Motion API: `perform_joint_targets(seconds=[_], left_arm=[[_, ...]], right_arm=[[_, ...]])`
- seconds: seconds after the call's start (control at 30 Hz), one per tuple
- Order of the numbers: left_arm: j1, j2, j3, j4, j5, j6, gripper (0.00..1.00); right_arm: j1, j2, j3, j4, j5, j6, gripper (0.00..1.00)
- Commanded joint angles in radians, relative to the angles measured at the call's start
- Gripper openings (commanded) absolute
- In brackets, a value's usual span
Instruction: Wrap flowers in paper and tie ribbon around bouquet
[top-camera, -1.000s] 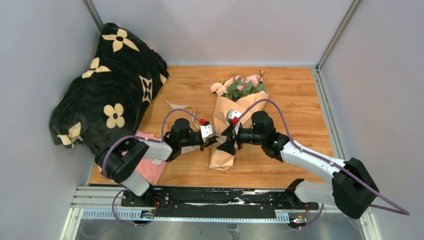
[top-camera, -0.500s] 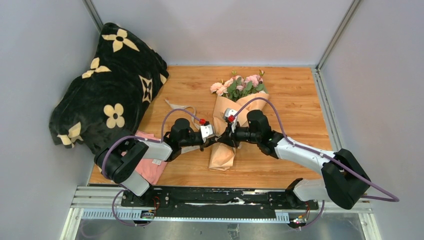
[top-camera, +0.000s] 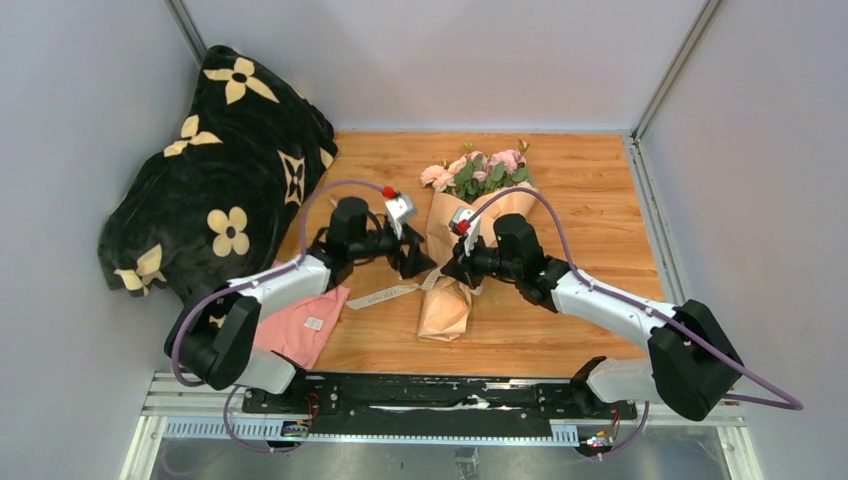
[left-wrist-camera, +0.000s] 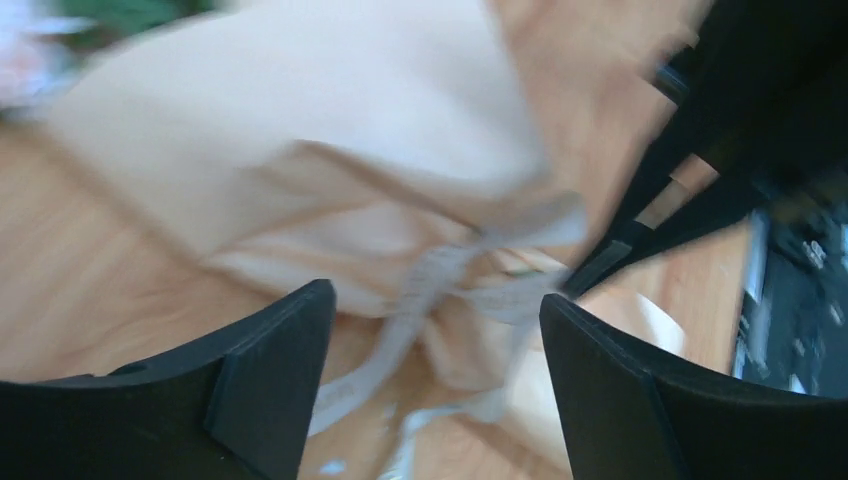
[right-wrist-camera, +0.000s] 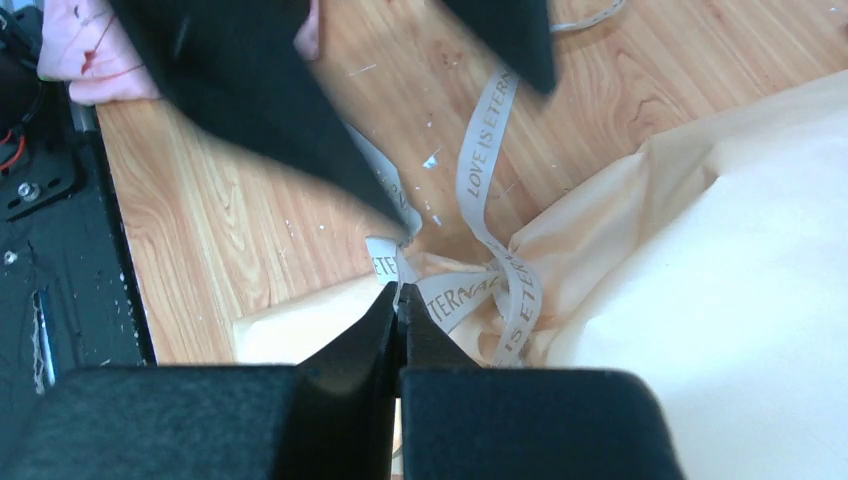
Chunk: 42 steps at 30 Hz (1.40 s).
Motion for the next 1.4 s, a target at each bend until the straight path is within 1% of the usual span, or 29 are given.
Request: perform_joint_targets(seconds=[0.0,0.03,0.07,0.1,0.2,0.23,0.3,0.33,0.5,0.57,0.6,0.67,0.73,0.77,0.8,0.83,0.9,0.97,1.0,1.13,1.23,1.27,1.3,1.37], left_arm=[[0.173,-0.025,0.191,-0.491,-0.231,-0.284,0.79],[0.197,-0.002,0.229,-0.56,-0.314,-0.304,0.76],[0.209,0.024,0.261,-0.606,-0.399,-0.31,0.75],[0.211,0.046,0.279,-0.616,-0.455,-0.306,0.78],[0.211,0.11,0.294,-0.545,-0.512,-0.388,0.89],[0.209,0.138,0.311,-0.533,-0.519,-0.405,0.9],[0.191,0.208,0.352,-0.553,-0.59,-0.383,0.87],[0.184,0.233,0.365,-0.559,-0.621,-0.347,0.86],[0.173,0.338,0.392,-0.536,-0.706,-0.307,0.75],[0.169,0.372,0.392,-0.515,-0.719,-0.301,0.69],[0.169,0.386,0.393,-0.508,-0.721,-0.303,0.63],[0.164,0.401,0.393,-0.494,-0.713,-0.306,0.45],[0.162,0.393,0.38,-0.491,-0.694,-0.314,0.18],[0.162,0.377,0.37,-0.489,-0.659,-0.318,0.03],[0.161,0.342,0.35,-0.482,-0.615,-0.316,0.0],[0.161,0.319,0.33,-0.466,-0.558,-0.314,0.0],[0.161,0.207,0.279,-0.403,-0.459,-0.313,0.0],[0.159,0.094,0.216,-0.338,-0.331,-0.267,0.0],[0.151,0.035,0.187,-0.31,-0.243,-0.228,0.0],[0.07,-0.224,0.061,-0.277,-0.091,0.009,0.0],[-0.037,-0.39,-0.029,-0.267,0.084,0.244,0.0],[-0.077,-0.431,-0.043,-0.266,0.138,0.341,0.0],[-0.12,-0.459,-0.06,-0.266,0.156,0.42,0.0],[-0.176,-0.442,-0.046,-0.265,0.209,0.528,0.0]], right_arm=[[-0.008,0.003,0.02,-0.029,0.028,0.044,0.0],[-0.007,0.001,0.015,-0.02,0.027,0.048,0.0],[-0.008,0.0,0.012,-0.012,0.026,0.05,0.0],[-0.009,-0.001,0.012,-0.007,0.022,0.049,0.0],[-0.009,0.002,0.018,-0.007,0.016,0.041,0.0],[-0.008,0.005,0.023,-0.009,0.015,0.035,0.0],[-0.008,0.016,0.03,-0.017,0.012,0.027,0.0],[-0.009,0.02,0.033,-0.019,0.01,0.024,0.0],[-0.008,0.052,0.038,-0.03,-0.001,0.008,0.0],[-0.01,0.067,0.043,-0.04,-0.006,0.004,0.0],[-0.011,0.072,0.047,-0.045,-0.011,0.005,0.0],[-0.014,0.081,0.053,-0.054,-0.014,0.009,0.0],[-0.016,0.086,0.059,-0.055,-0.014,0.018,0.0],[-0.017,0.088,0.065,-0.056,-0.014,0.025,0.0],[-0.019,0.092,0.072,-0.059,-0.012,0.035,0.0],[-0.022,0.097,0.086,-0.067,-0.01,0.043,0.0],[-0.032,0.114,0.121,-0.089,-0.009,0.06,0.0],[-0.049,0.142,0.171,-0.108,-0.012,0.101,0.0],[-0.063,0.16,0.194,-0.125,-0.015,0.114,0.0],[-0.094,0.234,0.271,-0.181,-0.033,0.143,0.0],[-0.107,0.276,0.309,-0.2,-0.066,0.16,0.0],[-0.11,0.279,0.318,-0.203,-0.069,0.16,0.0],[-0.112,0.285,0.325,-0.203,-0.073,0.159,0.0],[-0.12,0.301,0.345,-0.214,-0.082,0.157,0.0]])
